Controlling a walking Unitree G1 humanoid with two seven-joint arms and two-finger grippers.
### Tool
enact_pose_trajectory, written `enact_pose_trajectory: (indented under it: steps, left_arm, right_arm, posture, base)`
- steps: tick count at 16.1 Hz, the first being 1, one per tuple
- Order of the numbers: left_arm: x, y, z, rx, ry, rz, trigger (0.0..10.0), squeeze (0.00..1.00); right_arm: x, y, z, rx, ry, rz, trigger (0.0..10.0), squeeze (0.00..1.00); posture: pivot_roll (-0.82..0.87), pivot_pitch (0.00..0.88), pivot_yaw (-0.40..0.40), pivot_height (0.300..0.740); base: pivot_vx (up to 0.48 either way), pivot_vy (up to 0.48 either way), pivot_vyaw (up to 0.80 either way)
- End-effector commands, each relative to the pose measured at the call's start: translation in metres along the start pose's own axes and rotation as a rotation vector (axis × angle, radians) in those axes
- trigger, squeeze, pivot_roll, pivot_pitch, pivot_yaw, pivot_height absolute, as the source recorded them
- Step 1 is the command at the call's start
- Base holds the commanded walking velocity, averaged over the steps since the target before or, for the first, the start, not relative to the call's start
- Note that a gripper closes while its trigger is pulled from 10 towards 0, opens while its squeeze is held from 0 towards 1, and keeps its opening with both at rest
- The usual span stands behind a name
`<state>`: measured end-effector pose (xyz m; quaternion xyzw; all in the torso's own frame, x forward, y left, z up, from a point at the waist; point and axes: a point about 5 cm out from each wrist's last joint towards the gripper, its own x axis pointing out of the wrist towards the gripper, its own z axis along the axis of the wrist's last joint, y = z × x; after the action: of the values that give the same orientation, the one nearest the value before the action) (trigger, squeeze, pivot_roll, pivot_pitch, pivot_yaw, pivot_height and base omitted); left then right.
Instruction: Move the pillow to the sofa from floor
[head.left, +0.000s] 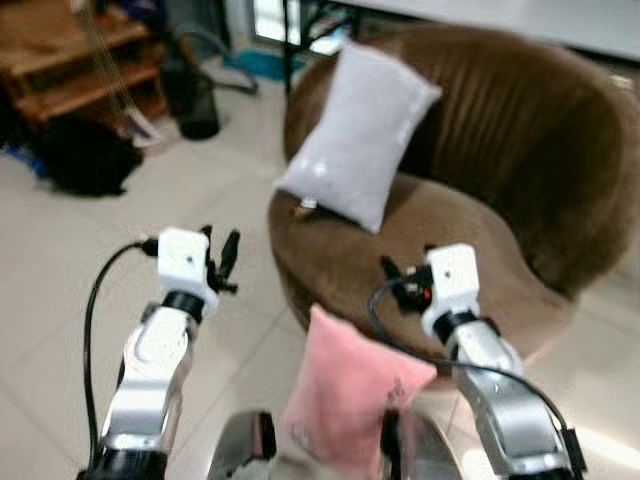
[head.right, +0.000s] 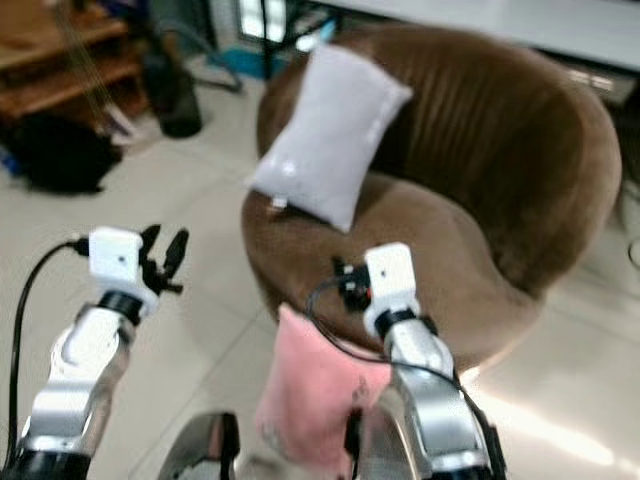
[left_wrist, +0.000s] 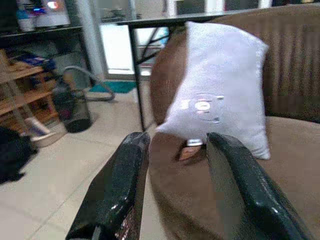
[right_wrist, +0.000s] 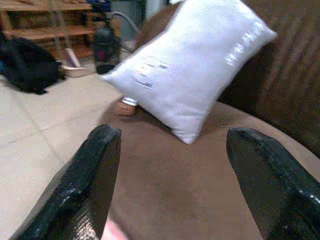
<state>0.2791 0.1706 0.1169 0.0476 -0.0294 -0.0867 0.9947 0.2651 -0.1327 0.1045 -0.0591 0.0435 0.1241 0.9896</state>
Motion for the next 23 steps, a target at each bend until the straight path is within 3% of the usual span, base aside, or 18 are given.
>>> enact_pose_trajectory:
  steps: [1,9,11,12,13,14,16,18,19,23]
  left_arm:
    - [-0.002,-0.009,-0.004,0.002,0.024,-0.052,10.0,0.0]
    - [-0.006,-0.013,-0.011,0.027,0.049,-0.113,10.0,0.0]
    - [-0.009,-0.012,-0.017,0.049,0.071,-0.125,10.0,0.0]
    - [-0.012,-0.012,-0.021,0.073,0.087,-0.149,10.0,0.0]
    - [-0.016,-0.013,-0.024,0.09,0.103,-0.194,10.0,0.0]
    - [-0.02,-0.013,-0.025,0.112,0.107,-0.215,10.0,0.0]
    - [-0.023,-0.011,-0.025,0.122,0.106,-0.224,10.0,0.0]
    - [-0.027,-0.006,-0.023,0.141,0.098,-0.238,10.0,0.0]
    - [-0.027,-0.007,-0.019,0.15,0.087,-0.259,10.0,0.0]
    - [-0.031,-0.013,0.001,0.118,0.026,-0.341,10.0,0.0]
  right_arm:
    - [-0.002,-0.005,-0.002,0.002,0.007,-0.018,10.0,0.0]
    - [-0.004,-0.002,-0.007,-0.007,0.037,0.0,10.0,0.0]
    - [-0.005,0.001,-0.017,-0.003,0.109,0.019,10.0,0.0]
    - [-0.006,0.002,-0.033,0.007,0.207,0.037,10.0,0.0]
    - [-0.004,0.003,-0.047,0.021,0.296,0.048,10.0,0.44]
    - [-0.001,0.002,-0.057,0.069,0.357,0.037,10.0,1.0]
    - [0.007,0.003,-0.064,0.191,0.399,0.012,10.0,1.0]
    - [0.022,0.008,-0.072,0.503,0.419,-0.026,10.0,1.0]
    - [0.029,0.005,-0.075,0.609,0.403,-0.078,10.0,1.0]
    - [0.04,-0.01,-0.082,0.848,0.352,-0.245,10.0,1.0]
  posture:
    - [-0.04,0.005,0.016,0.591]
    - [-0.04,0.006,0.016,0.521]
    - [-0.04,0.015,0.015,0.521]
    - [-0.04,0.022,0.012,0.521]
    - [-0.03,0.034,0.008,0.521]
    - [-0.03,0.047,0.008,0.521]
    - [-0.02,0.064,0.01,0.521]
    - [0.0,0.107,0.01,0.521]
    - [0.02,0.129,0.01,0.521]
    - [0.08,0.197,0.044,0.521]
  base:
    - [0.0,0.0,0.0]
    - [0.0,0.0,0.0]
    - [0.0,0.0,0.0]
    - [0.0,0.0,0.0]
    - [0.0,0.0,0.0]
    - [0.0,0.0,0.0]
    - [0.0,0.0,0.0]
    - [0.0,0.0,0.0]
    - [0.0,0.0,0.0]
    - [0.0,0.0,0.0]
